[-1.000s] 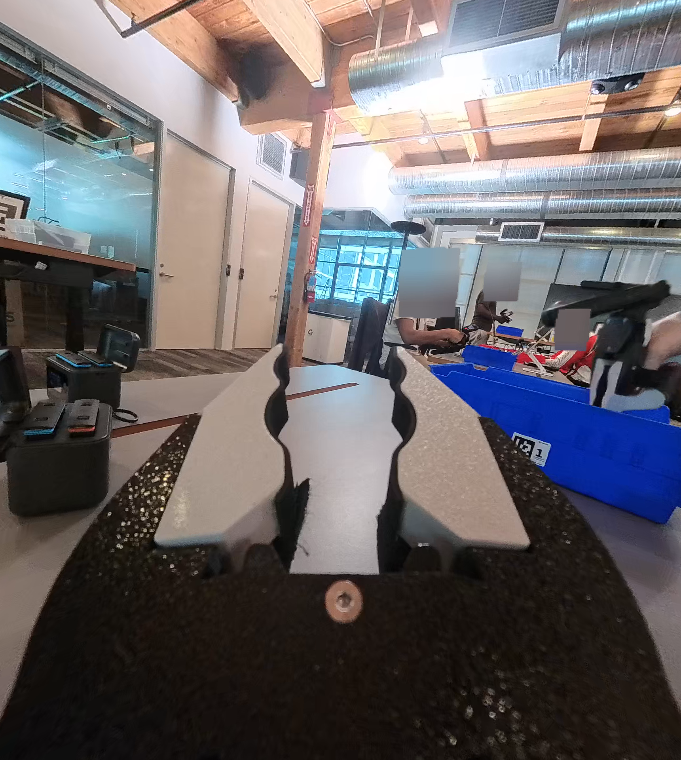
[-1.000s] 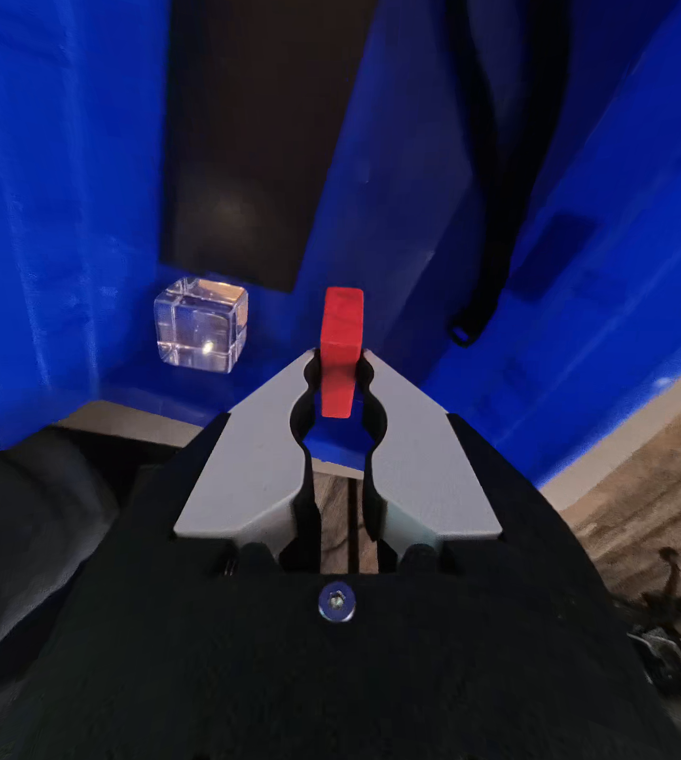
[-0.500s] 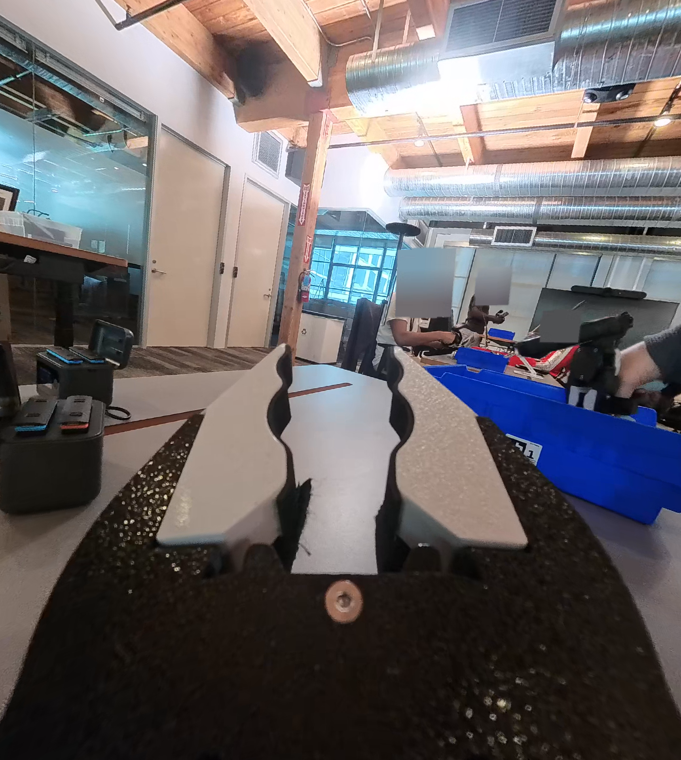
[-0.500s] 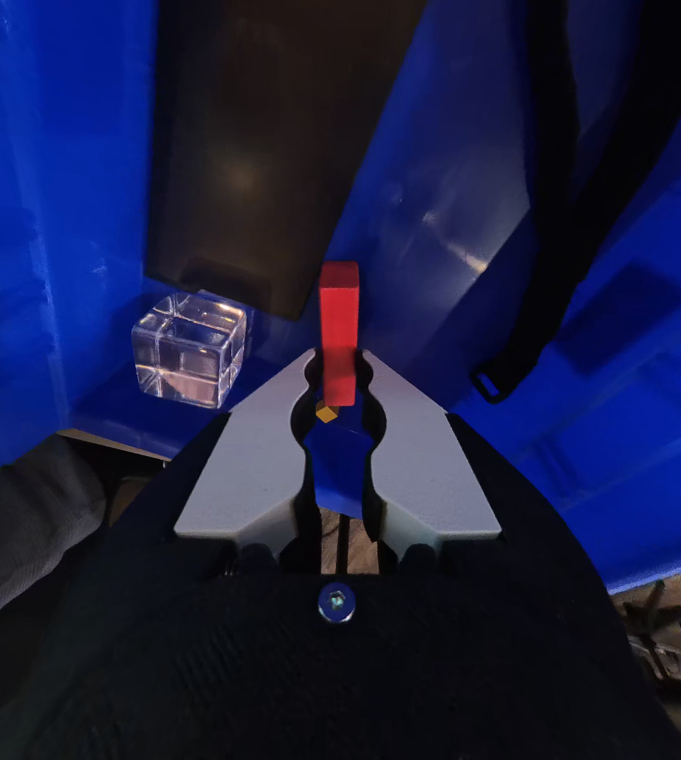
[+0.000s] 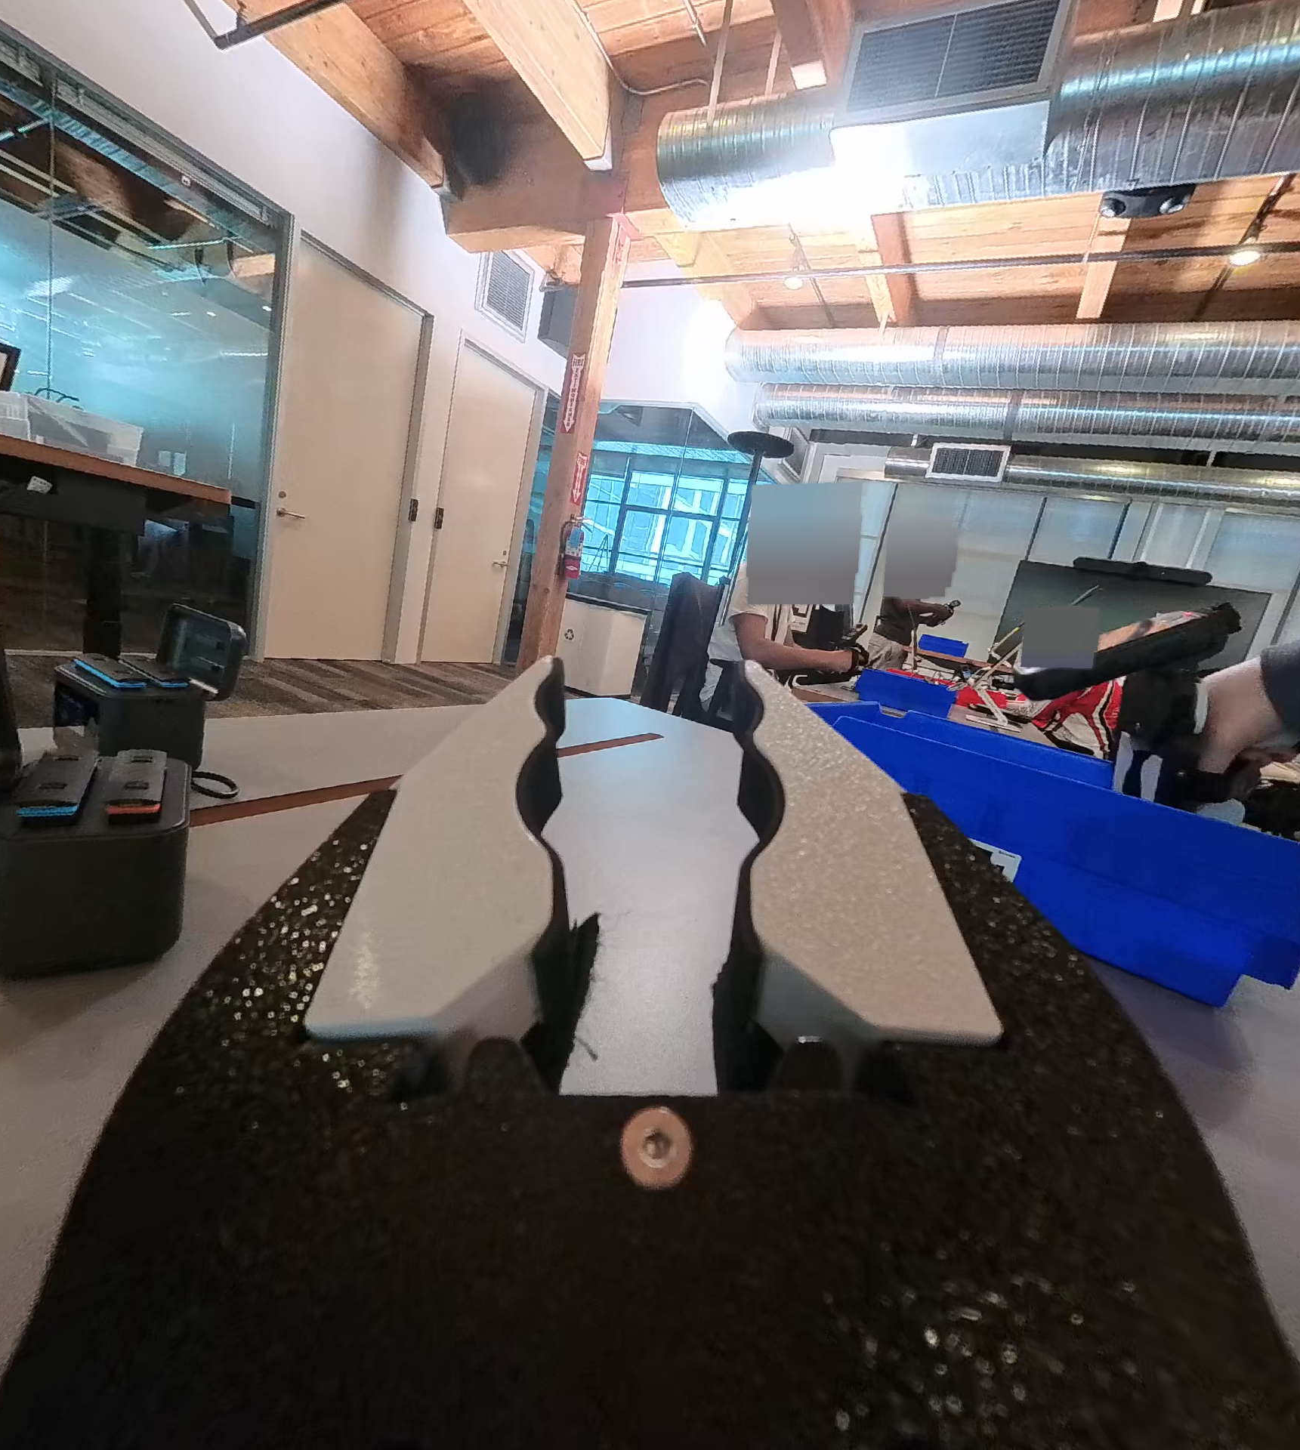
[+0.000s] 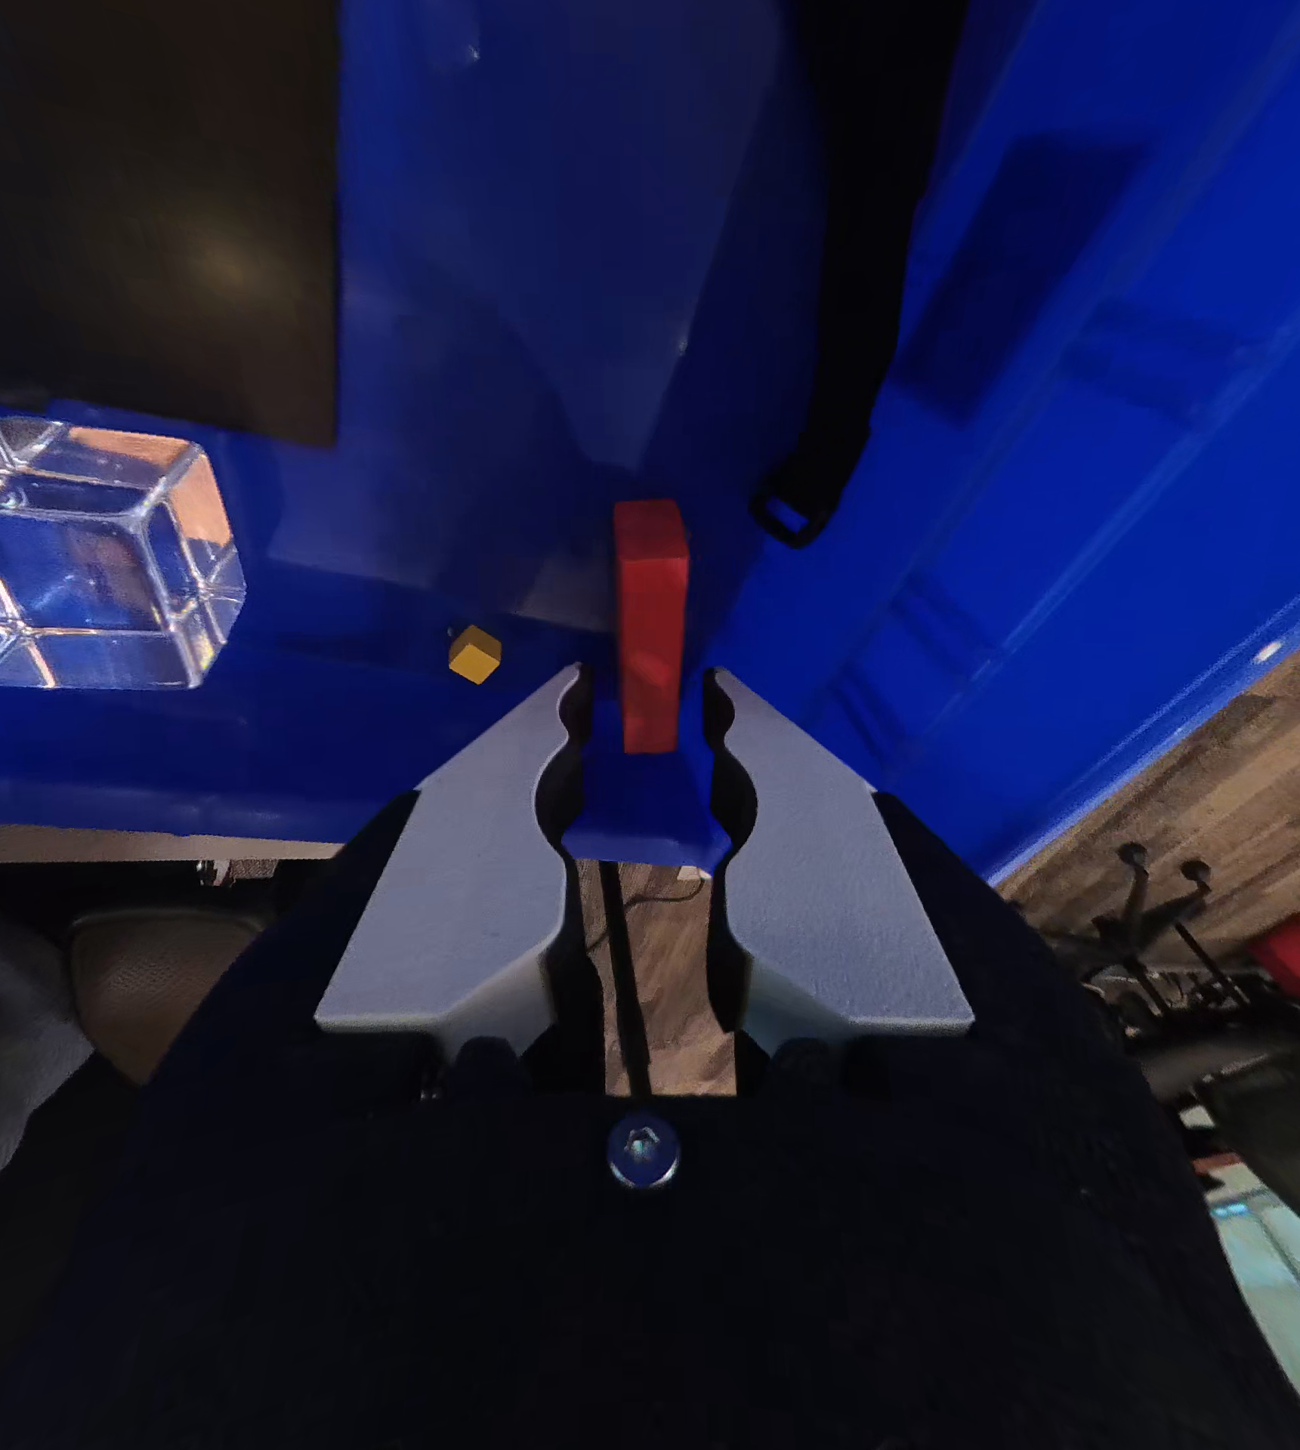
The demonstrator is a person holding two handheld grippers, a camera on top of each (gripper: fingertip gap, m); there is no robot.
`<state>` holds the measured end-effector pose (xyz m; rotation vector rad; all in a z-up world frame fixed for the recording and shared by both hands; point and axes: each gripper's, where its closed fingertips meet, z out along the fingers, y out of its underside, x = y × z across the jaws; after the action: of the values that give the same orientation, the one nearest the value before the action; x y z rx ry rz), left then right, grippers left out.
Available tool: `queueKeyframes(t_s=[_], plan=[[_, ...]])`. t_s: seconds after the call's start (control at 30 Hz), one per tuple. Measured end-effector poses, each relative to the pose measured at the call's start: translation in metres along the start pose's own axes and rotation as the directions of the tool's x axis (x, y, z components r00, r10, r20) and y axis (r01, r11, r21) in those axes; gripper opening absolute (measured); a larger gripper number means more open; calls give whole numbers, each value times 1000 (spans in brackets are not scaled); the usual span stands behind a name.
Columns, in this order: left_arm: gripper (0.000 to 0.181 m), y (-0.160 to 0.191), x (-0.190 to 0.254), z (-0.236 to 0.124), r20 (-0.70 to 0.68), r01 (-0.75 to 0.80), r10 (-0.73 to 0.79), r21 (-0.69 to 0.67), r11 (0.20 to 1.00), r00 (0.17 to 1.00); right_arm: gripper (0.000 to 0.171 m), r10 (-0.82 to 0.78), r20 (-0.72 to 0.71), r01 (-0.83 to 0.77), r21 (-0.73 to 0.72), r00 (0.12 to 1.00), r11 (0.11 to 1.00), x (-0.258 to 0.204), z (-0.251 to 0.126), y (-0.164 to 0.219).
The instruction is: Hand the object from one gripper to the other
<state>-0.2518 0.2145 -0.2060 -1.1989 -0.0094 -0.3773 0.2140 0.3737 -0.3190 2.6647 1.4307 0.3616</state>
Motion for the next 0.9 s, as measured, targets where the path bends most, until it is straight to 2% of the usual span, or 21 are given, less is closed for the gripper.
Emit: queueKeyframes(t_s=[0.13,0.23,0.53,0.63,0.73,0.8,0.83,0.9], plan=[[39,0,0,0,-2,5,-5,2,1000,1000,26,-26,-10,26,-1,1000,1000,0,6,-2],[38,0,0,-1,-7,9,-9,2,1000,1000,17,-26,-41,25,-13,999,1000,4,11,-2],[37,-1,0,-1,-7,14,-14,5,1000,1000,19,30,-133,-39,-63,991,997,13,10,7],[39,-1,-1,-2,1,12,-12,6,1000,1000,32,23,-219,-26,-11,975,1000,16,-13,3],[42,0,-2,-1,12,10,-10,3,1000,1000,35,39,-321,37,225,946,974,2,-72,-24],[44,0,-3,-1,20,7,-7,3,1000,1000,35,38,-332,133,477,943,869,-35,-126,-57],[45,0,-3,-1,24,5,-5,2,1000,1000,35,18,-321,190,604,947,774,-62,-156,-75],[47,0,-4,-1,30,-2,2,-3,1000,1000,28,-24,-306,276,817,952,506,-120,-211,-111]])
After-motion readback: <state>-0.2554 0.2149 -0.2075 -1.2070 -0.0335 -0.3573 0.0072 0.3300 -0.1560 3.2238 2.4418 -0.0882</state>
